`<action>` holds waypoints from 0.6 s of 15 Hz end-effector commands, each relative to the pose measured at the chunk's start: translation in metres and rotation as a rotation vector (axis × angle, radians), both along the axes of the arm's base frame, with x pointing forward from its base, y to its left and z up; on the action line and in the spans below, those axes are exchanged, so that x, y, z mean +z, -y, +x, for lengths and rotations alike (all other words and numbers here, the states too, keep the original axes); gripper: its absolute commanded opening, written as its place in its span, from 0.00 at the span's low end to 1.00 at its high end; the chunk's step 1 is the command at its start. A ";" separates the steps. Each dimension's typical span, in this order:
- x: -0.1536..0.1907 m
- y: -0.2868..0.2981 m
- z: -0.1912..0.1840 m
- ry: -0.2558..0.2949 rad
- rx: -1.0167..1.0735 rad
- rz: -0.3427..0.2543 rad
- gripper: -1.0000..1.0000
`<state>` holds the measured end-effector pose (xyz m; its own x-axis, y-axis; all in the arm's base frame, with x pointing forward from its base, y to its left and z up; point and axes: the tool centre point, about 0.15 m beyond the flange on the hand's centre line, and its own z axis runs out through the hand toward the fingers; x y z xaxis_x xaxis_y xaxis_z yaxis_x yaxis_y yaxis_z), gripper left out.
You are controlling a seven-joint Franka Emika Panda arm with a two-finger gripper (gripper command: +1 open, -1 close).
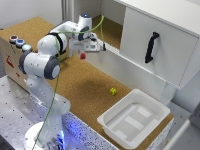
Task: Place the pink block on top of the drawer
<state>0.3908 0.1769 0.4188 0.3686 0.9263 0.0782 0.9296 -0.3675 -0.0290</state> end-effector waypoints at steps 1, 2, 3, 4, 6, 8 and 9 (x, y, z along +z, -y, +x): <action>0.036 -0.056 -0.031 -0.033 0.206 0.014 0.00; 0.036 -0.069 -0.039 -0.031 0.231 0.009 0.00; 0.034 -0.083 -0.044 -0.032 0.240 0.016 0.00; 0.034 -0.100 -0.047 -0.033 0.234 0.022 0.00; 0.032 -0.127 -0.050 -0.016 0.249 0.024 0.00; 0.028 -0.152 -0.050 -0.007 0.241 -0.006 0.00; 0.028 -0.163 -0.050 -0.005 0.236 -0.015 0.00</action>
<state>0.3408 0.2727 0.4482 0.1352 0.9821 0.1308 0.9906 -0.1313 -0.0382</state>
